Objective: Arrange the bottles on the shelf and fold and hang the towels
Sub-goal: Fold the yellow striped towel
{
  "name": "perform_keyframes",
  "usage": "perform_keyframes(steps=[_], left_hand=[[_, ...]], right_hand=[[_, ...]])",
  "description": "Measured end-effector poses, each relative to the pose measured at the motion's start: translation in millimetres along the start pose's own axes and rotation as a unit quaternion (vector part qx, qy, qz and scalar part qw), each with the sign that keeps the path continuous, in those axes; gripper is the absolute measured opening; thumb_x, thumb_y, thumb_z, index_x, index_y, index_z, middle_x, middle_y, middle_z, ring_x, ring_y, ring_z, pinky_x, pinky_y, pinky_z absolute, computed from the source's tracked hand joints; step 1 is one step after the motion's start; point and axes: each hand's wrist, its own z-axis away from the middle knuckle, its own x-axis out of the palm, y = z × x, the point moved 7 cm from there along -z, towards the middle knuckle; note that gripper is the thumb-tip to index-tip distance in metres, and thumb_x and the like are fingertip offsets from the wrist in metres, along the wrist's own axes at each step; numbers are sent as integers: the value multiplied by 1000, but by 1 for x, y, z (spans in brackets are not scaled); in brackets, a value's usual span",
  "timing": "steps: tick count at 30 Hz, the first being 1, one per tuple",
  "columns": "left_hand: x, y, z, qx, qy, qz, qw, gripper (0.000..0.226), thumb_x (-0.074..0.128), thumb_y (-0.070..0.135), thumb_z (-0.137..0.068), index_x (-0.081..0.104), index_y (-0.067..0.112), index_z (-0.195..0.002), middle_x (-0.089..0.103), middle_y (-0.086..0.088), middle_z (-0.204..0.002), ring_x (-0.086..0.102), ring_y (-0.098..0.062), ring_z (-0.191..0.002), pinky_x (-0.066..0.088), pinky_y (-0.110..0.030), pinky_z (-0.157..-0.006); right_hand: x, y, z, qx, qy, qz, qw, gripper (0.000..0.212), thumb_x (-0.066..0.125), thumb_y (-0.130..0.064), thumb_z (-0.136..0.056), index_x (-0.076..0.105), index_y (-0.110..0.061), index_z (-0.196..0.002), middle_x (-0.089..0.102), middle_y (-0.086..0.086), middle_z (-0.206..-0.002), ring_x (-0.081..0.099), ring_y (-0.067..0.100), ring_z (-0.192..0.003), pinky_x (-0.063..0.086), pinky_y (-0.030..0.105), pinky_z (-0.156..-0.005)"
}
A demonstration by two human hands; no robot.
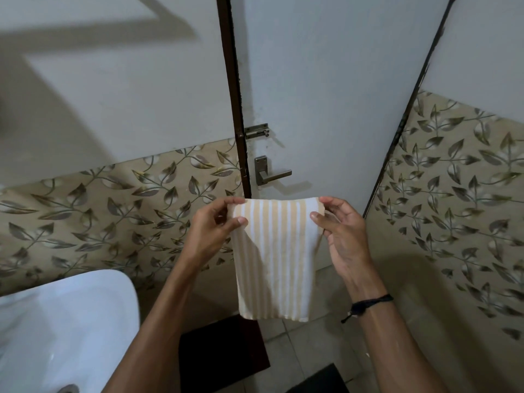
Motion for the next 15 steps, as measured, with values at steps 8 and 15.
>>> perform_keyframes(steps=[8, 15], left_hand=[[-11, 35, -10, 63, 62, -130, 987, 50, 79, 10, -84, 67, 22, -131, 68, 7, -111, 62, -1, -91, 53, -20, -80], [-17, 49, -13, 122, 127, -170, 969, 35, 82, 11, -81, 76, 21, -114, 75, 3, -103, 64, -16, -91, 57, -42, -81]], right_hand=[[18, -35, -1, -122, -56, 141, 981, 44, 73, 14, -79, 75, -24, -99, 62, 12, -127, 70, 15, -103, 56, 27, -91], [37, -64, 2, -260, -44, 395, 880, 33, 74, 2, -84, 74, -21, -107, 66, -7, -107, 60, 6, -102, 46, 8, -85]])
